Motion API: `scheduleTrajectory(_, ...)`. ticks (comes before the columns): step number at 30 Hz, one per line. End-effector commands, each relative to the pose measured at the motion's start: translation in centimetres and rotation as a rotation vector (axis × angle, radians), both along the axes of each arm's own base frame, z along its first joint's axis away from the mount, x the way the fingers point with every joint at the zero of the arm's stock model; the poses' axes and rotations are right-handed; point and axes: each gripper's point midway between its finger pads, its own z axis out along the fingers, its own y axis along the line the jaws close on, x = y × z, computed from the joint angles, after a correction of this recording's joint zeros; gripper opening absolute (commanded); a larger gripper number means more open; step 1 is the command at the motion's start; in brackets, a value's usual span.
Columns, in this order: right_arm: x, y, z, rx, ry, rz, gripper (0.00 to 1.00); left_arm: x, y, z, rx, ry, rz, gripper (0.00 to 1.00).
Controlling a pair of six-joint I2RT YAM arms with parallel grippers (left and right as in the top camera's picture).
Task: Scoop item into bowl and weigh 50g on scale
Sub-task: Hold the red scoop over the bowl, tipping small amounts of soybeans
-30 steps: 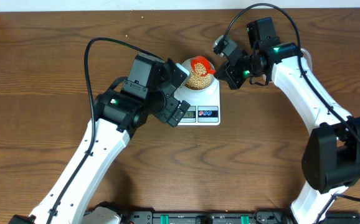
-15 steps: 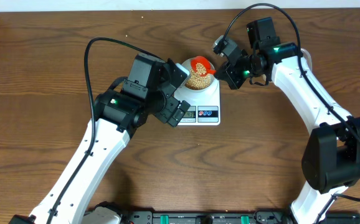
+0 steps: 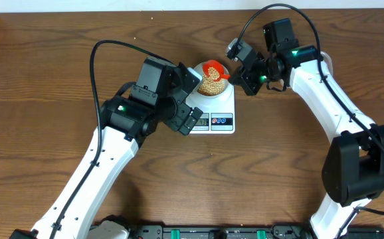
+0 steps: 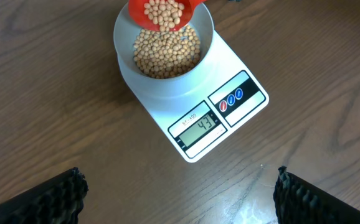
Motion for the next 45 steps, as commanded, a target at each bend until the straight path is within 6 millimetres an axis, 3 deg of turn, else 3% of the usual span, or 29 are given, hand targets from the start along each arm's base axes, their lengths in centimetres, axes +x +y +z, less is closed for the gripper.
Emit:
scheduleTrajectory(1, -0.24, 0.41, 1.46, 0.003, -0.067, 0.056, 0.01, 0.02, -0.10, 0.07, -0.010, 0.004, -0.002, 0.98)
scheduleTrajectory(45, -0.12, 0.44, 1.53, -0.009, -0.111, 0.102, 0.01, 0.02, -0.10, 0.07, -0.010, 0.004, -0.002, 0.98)
